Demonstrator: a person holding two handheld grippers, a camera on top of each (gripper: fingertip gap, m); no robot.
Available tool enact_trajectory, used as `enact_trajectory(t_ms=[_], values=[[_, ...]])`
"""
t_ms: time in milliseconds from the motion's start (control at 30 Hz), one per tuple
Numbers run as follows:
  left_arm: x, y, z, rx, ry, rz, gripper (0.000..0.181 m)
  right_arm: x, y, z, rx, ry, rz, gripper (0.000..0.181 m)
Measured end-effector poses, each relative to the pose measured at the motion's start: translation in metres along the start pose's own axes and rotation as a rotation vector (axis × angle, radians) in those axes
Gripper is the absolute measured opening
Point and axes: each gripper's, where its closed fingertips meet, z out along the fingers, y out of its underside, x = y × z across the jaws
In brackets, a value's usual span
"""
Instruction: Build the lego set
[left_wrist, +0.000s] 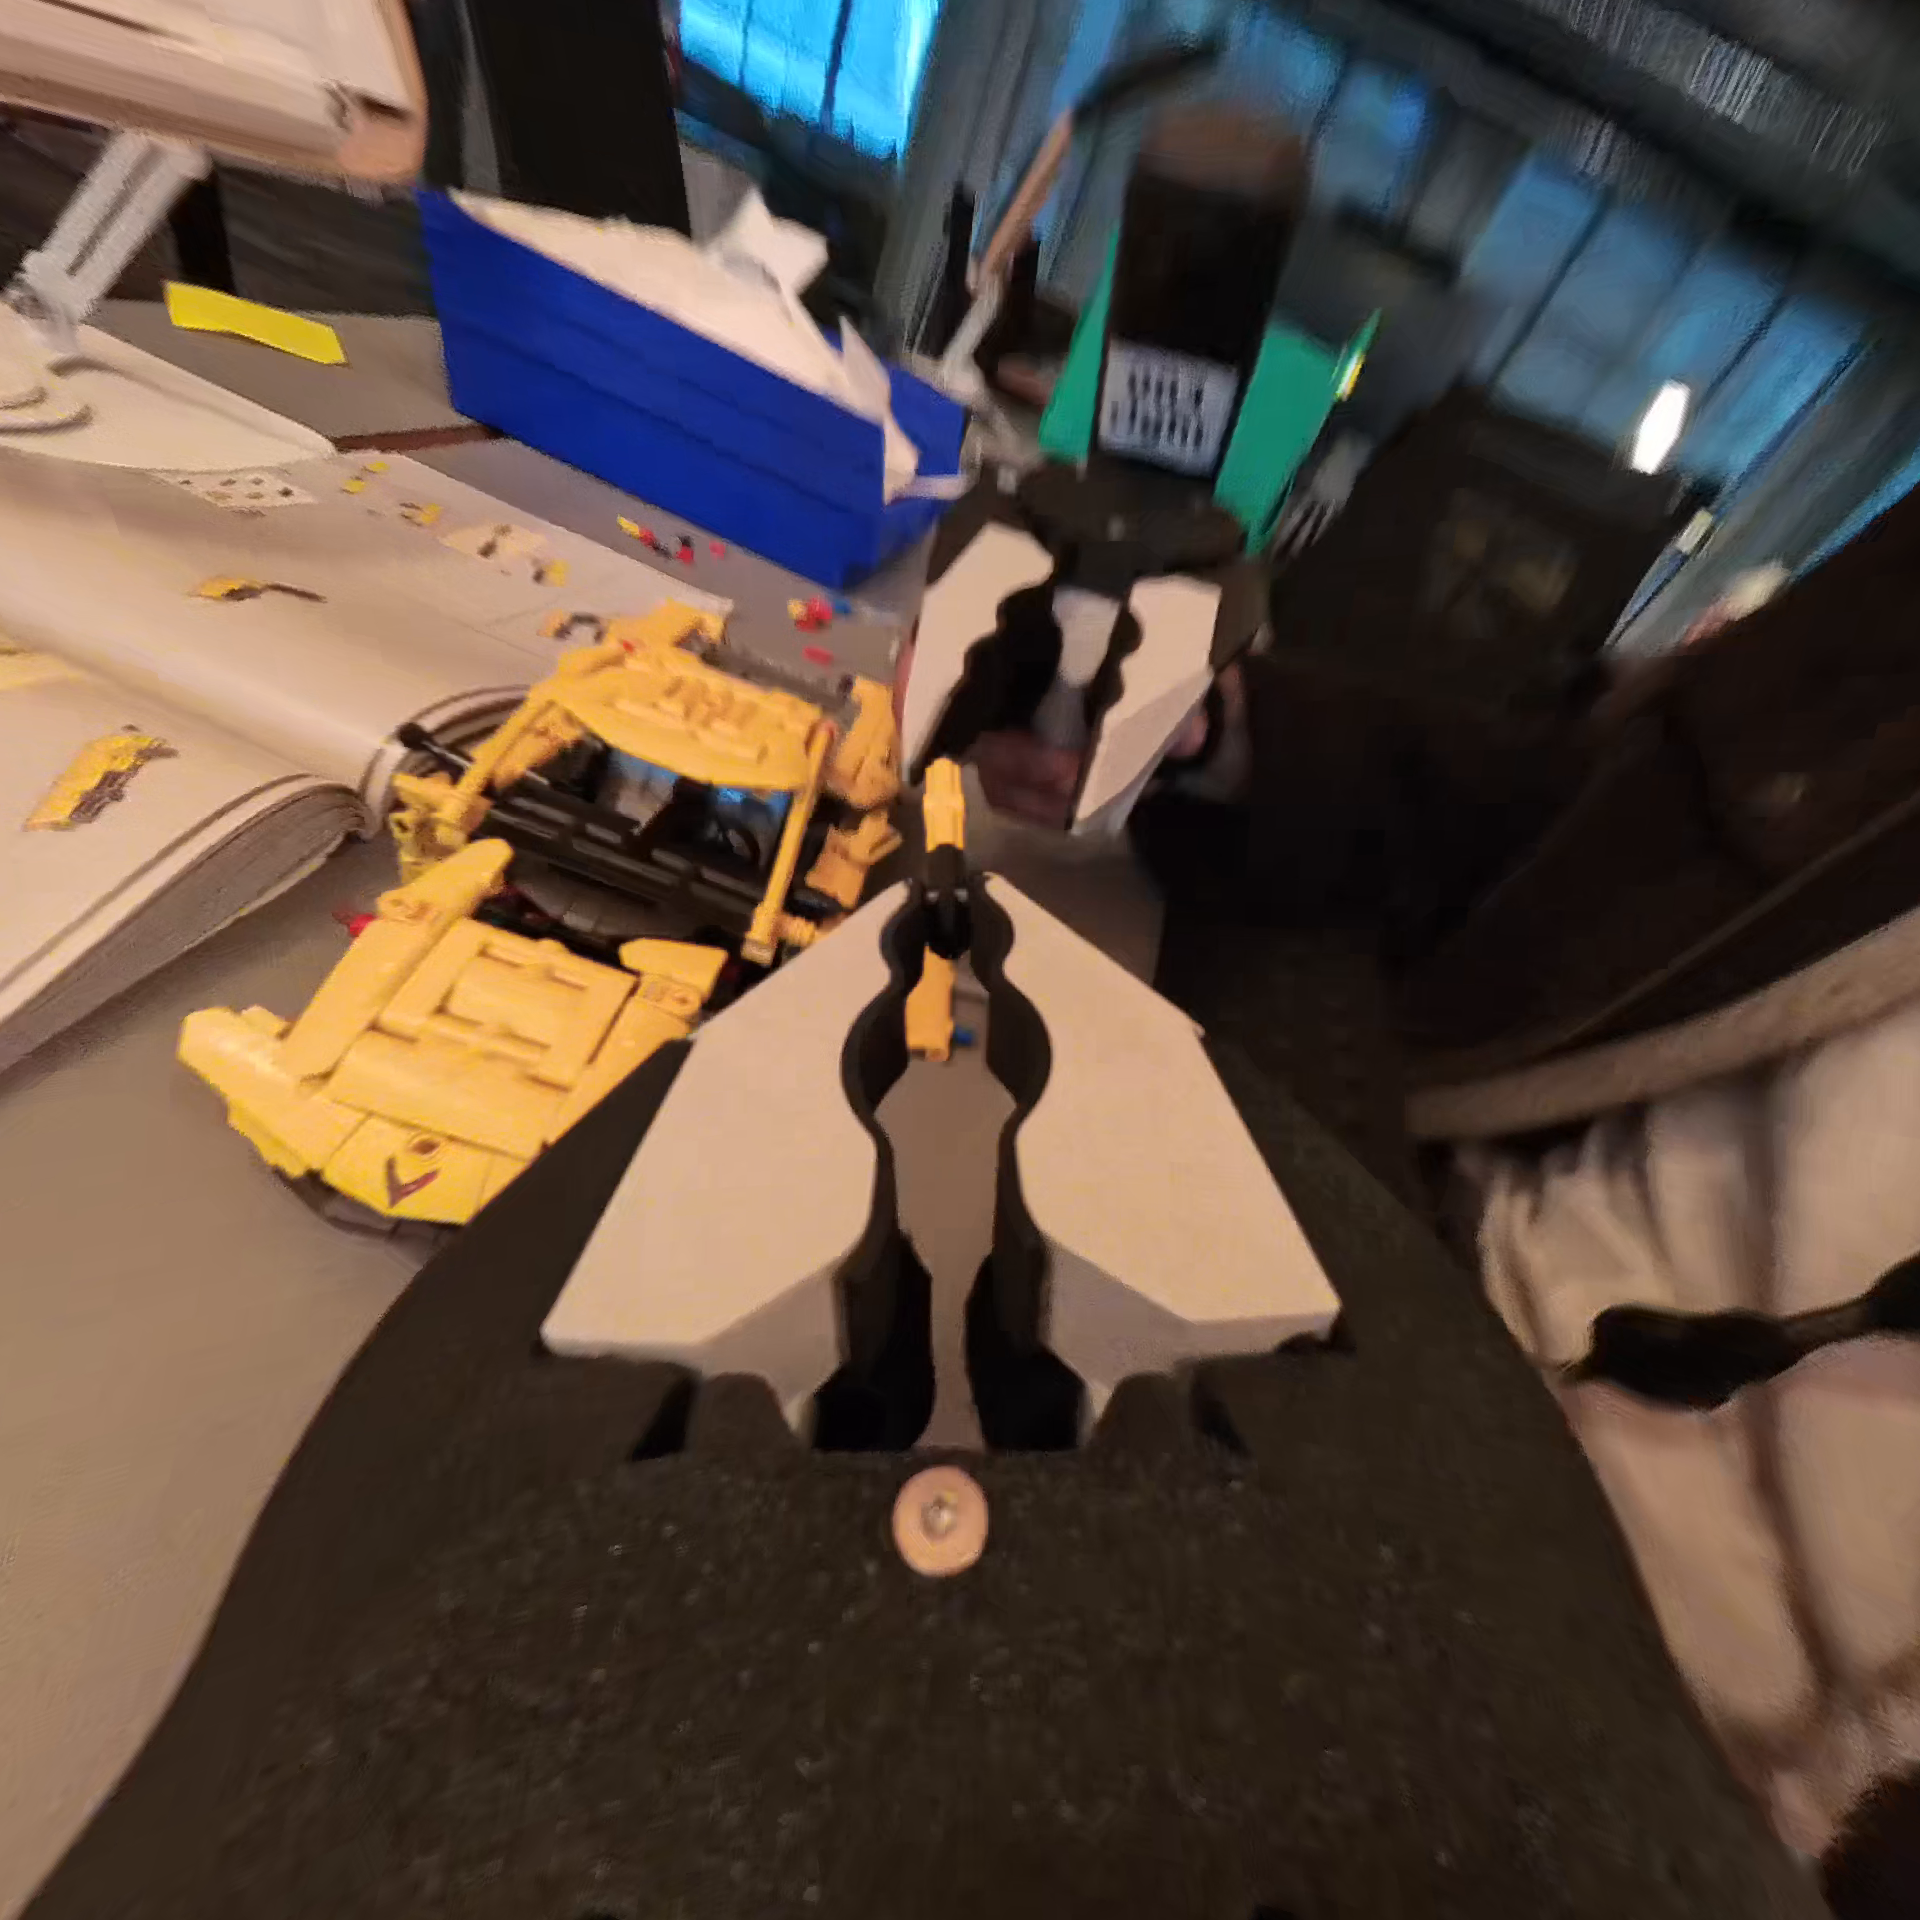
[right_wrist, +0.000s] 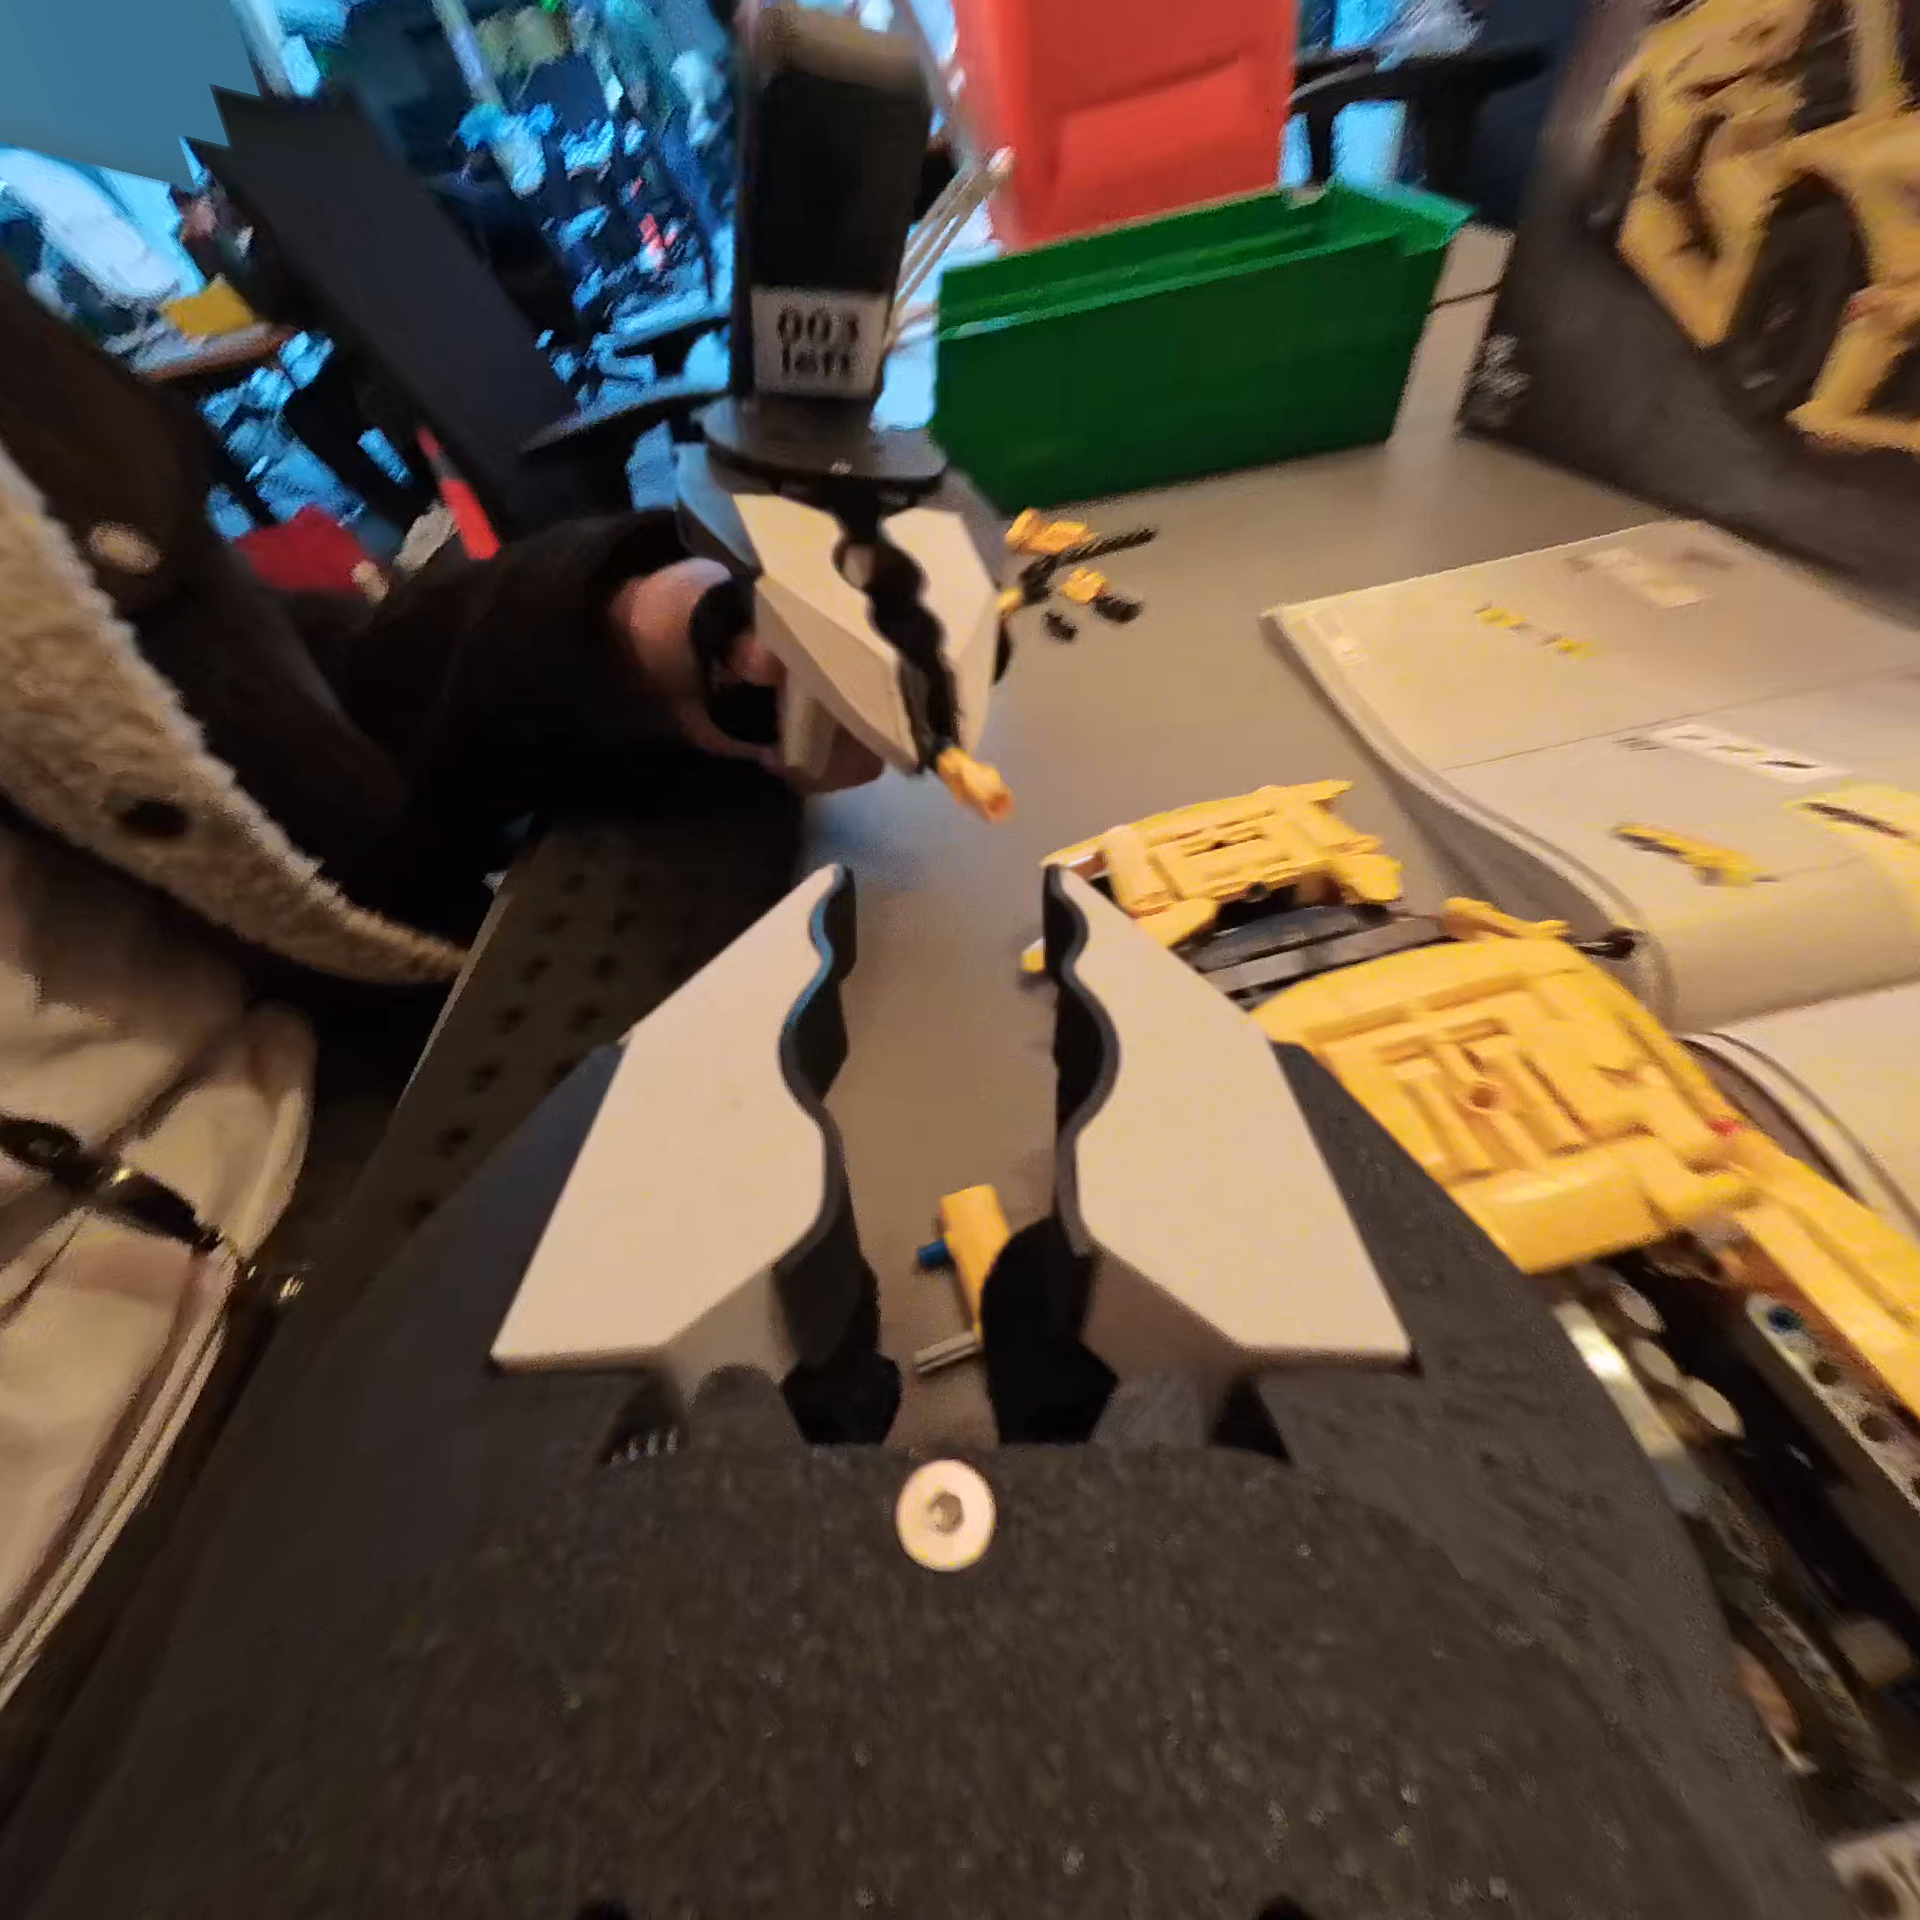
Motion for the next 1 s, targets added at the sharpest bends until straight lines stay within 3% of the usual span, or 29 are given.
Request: enact_trajectory(t_ms=[67, 200, 500, 1000], values=[[-0.009, -0.015, -0.012, 0.110, 0.010, -0.114, 0.007, 0.009, -0.006, -0.009, 0.053, 0.032, 0.033, 0.034], [-0.032, -0.015, -0.022, 0.171, -0.020, -0.302, 0.007, 0.031, -0.012, -0.021, 0.121, 0.131, 0.086, 0.024], [-0.057, -0.025, -0.045, 0.350, 0.010, -0.544, 0.007, 0.063, -0.021, -0.048, 0.200, 0.308, 0.121, 0.018], [-0.052, -0.016, -0.034, 0.253, -0.041, -0.455, 0.007, 0.069, -0.021, -0.057, 0.211, 0.333, 0.163, 0.015]])
